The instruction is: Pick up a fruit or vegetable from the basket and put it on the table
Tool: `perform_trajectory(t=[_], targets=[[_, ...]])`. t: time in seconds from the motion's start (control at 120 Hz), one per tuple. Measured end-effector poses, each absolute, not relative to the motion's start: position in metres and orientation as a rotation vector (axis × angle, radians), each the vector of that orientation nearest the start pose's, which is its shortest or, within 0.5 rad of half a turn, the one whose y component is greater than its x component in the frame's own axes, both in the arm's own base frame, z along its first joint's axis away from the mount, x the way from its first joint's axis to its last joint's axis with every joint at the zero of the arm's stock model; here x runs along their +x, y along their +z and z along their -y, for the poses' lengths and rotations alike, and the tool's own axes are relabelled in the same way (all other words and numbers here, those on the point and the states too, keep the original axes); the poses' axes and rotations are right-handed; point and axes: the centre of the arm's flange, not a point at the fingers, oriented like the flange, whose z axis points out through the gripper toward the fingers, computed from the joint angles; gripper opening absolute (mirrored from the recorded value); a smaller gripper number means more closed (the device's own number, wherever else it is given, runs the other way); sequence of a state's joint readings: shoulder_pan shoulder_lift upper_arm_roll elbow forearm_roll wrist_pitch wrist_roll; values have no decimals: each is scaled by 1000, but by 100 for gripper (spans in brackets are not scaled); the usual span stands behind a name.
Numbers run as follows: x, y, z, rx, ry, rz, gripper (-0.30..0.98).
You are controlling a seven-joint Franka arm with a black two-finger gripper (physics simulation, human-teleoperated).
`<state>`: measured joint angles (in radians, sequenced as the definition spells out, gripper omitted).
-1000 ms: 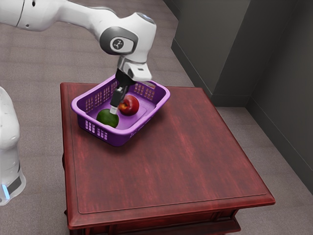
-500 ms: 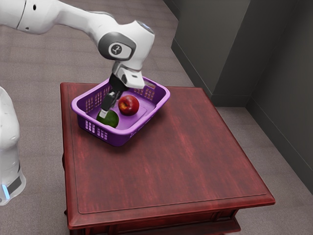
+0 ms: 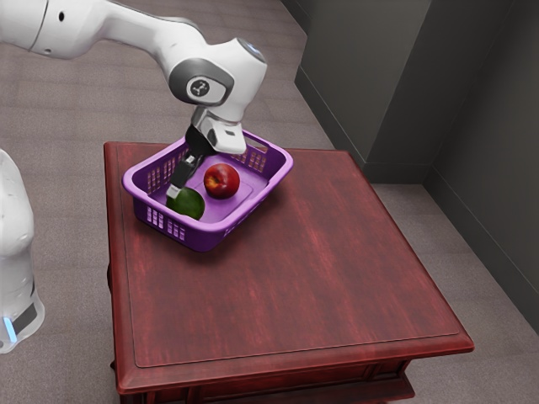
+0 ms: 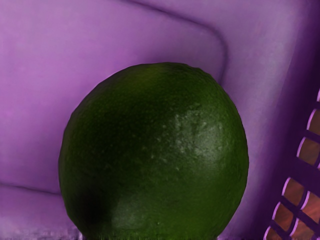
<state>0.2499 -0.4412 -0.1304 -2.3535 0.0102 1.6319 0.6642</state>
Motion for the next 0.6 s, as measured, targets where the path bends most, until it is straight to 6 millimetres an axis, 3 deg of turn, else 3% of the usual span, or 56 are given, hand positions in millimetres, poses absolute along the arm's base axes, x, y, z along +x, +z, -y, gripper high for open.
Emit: perform_trajectory(t=[0.167,0.6], targets=[[384,473,-48,-3040,457,-764,69],[392,445,-52,-3051,440,-677,69]])
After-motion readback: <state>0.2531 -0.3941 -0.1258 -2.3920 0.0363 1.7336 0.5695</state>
